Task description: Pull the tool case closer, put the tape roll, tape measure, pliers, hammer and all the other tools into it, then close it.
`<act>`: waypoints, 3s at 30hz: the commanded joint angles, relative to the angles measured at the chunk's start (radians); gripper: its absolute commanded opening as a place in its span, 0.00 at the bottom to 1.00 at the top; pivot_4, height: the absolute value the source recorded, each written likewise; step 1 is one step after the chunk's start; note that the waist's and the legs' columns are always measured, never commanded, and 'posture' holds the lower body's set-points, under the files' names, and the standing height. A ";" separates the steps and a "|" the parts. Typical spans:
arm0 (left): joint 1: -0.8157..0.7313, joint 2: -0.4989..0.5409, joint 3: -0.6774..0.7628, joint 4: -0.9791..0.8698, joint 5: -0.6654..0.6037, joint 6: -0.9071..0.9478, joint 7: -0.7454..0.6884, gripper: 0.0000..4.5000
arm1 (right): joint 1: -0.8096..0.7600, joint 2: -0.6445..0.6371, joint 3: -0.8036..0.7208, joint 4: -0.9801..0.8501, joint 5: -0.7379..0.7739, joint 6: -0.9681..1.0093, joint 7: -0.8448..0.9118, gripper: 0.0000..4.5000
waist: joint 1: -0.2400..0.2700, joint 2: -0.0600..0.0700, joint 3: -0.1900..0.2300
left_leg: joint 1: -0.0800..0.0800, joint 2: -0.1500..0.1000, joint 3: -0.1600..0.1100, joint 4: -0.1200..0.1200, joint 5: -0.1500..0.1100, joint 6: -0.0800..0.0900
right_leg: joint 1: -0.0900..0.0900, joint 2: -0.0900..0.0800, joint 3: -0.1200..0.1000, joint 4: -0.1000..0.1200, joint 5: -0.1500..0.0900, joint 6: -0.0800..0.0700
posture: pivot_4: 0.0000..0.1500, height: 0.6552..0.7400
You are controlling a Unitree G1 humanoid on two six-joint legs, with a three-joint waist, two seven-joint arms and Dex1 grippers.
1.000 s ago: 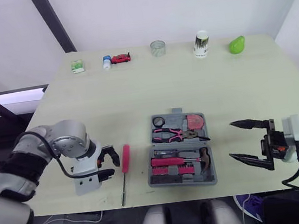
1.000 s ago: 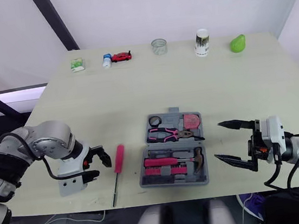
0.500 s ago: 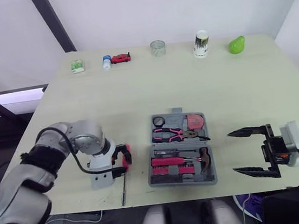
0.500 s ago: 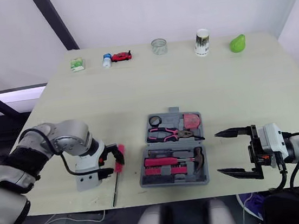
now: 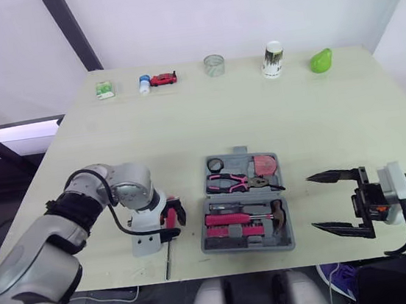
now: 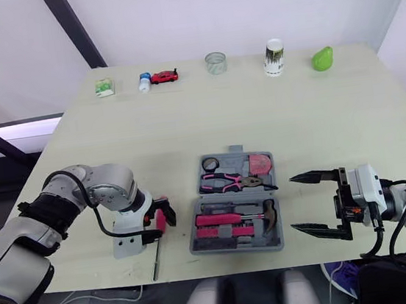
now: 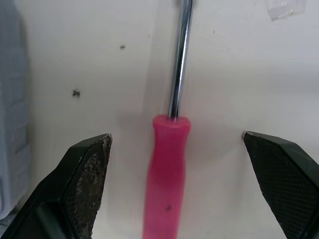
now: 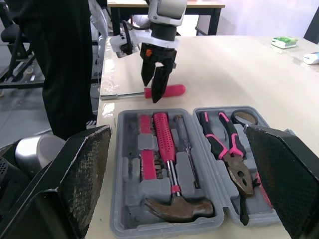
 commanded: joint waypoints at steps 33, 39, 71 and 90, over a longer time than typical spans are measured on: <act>0.479 0.480 0.350 -0.695 -0.417 0.919 -0.083 0.09 | -0.014 0.007 -0.011 0.012 -0.004 -0.048 -0.018 1.00 | -0.001 0.000 0.000 | 0.000 0.001 0.000 0.000 0.000 0.000 | 0.000 -0.001 0.000 0.000 0.000 0.000 | 1.00 1.00; 0.780 0.442 0.549 -0.878 -0.416 1.401 0.083 0.09 | -0.018 0.006 -0.007 0.021 -0.003 -0.047 -0.011 1.00 | -0.004 0.003 0.002 | 0.001 0.001 0.000 0.000 0.000 0.000 | 0.000 0.000 0.000 0.001 0.000 0.000 | 1.00 1.00; 0.581 -0.458 1.129 -1.088 -0.952 2.897 0.898 0.99 | -0.060 0.012 0.006 0.056 -0.003 -0.044 0.015 1.00 | -0.006 0.002 0.002 | 0.004 0.000 -0.002 0.000 0.003 -0.005 | 0.002 -0.003 0.003 0.003 0.001 0.001 | 1.00 1.00; 0.773 -0.547 0.999 -1.009 -0.850 2.283 1.046 0.99 | -0.053 0.012 0.007 0.045 -0.006 -0.045 0.000 1.00 | -0.001 0.002 0.002 | 0.004 -0.001 -0.001 -0.001 0.003 -0.006 | 0.003 -0.009 0.006 0.001 0.001 0.000 | 1.00 1.00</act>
